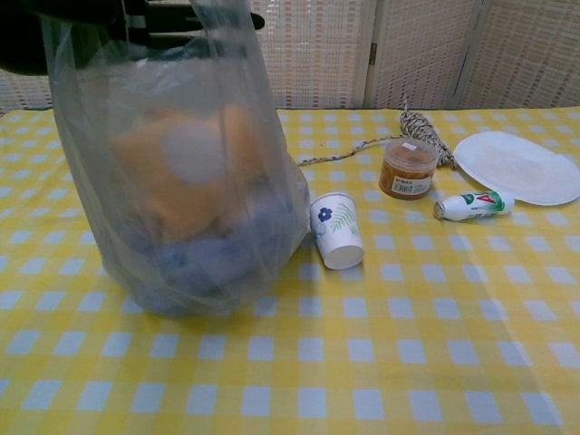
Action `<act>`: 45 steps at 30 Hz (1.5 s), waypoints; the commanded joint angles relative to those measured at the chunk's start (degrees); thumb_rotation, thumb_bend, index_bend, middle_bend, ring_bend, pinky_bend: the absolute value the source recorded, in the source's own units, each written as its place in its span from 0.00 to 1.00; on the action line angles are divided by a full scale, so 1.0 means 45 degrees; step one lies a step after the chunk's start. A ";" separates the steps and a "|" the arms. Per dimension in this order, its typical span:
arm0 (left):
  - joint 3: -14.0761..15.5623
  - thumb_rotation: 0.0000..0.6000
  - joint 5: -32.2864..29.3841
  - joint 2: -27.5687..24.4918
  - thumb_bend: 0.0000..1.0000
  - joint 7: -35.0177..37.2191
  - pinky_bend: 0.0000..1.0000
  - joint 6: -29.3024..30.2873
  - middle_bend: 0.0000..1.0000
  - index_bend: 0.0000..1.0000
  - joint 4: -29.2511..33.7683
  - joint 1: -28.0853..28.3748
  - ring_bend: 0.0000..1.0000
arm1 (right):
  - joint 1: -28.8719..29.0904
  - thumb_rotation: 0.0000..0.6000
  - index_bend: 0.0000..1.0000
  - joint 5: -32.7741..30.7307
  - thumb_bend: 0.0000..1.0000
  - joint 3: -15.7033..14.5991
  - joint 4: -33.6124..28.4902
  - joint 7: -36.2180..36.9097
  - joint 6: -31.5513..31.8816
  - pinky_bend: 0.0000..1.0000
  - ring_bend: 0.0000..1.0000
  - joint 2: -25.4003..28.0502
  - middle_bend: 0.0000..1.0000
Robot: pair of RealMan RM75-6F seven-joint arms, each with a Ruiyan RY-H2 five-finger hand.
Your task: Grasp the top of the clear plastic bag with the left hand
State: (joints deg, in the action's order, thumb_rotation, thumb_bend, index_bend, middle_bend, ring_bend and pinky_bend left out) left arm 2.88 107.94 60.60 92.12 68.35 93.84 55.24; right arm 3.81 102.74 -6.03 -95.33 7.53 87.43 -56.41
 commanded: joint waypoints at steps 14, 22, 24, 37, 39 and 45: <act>0.0071 1.00 0.0074 0.0113 0.07 0.1498 0.00 0.0562 0.00 0.01 -0.0369 0.0707 0.00 | 0.0018 1.00 0.00 -0.0169 0.24 0.0079 0.0035 0.0177 -0.0024 0.00 0.00 0.0053 0.00; 0.0035 1.00 -0.0004 0.0816 0.06 0.3303 0.00 0.0537 0.00 0.01 -0.1134 0.1383 0.00 | 0.0074 1.00 0.00 -0.0345 0.24 0.0134 -0.0008 0.0208 -0.0182 0.00 0.00 0.0081 0.00; 0.0042 1.00 0.0051 0.0933 0.06 0.3855 0.00 0.0639 0.01 0.01 -0.1284 0.1540 0.00 | 0.0084 1.00 0.00 -0.0413 0.24 0.0164 0.0001 0.0255 -0.0197 0.00 0.00 0.0091 0.00; -0.0017 1.00 -0.0101 0.1746 0.07 0.5589 0.03 0.0556 0.03 0.02 -0.1748 0.2575 0.00 | 0.0125 1.00 0.00 -0.0537 0.24 0.0219 0.0004 0.0350 -0.0284 0.00 0.00 0.0136 0.00; -0.0014 1.00 -0.0222 0.1806 0.07 0.5783 0.04 0.0514 0.03 0.02 -0.1732 0.2661 0.00 | 0.0111 1.00 0.00 -0.0517 0.24 0.0217 0.0014 0.0368 -0.0246 0.00 0.00 0.0143 0.00; 0.0198 1.00 -0.0188 0.1632 0.07 0.6064 0.19 0.0430 0.11 0.05 -0.1509 0.2852 0.04 | 0.0082 1.00 0.00 -0.0505 0.24 0.0227 0.0049 0.0437 -0.0170 0.00 0.00 0.0155 0.00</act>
State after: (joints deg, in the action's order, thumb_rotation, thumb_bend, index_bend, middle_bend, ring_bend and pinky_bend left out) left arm 3.45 106.68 68.27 119.43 70.48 86.81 67.78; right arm 4.19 100.46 -5.02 -95.12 9.49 86.66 -55.72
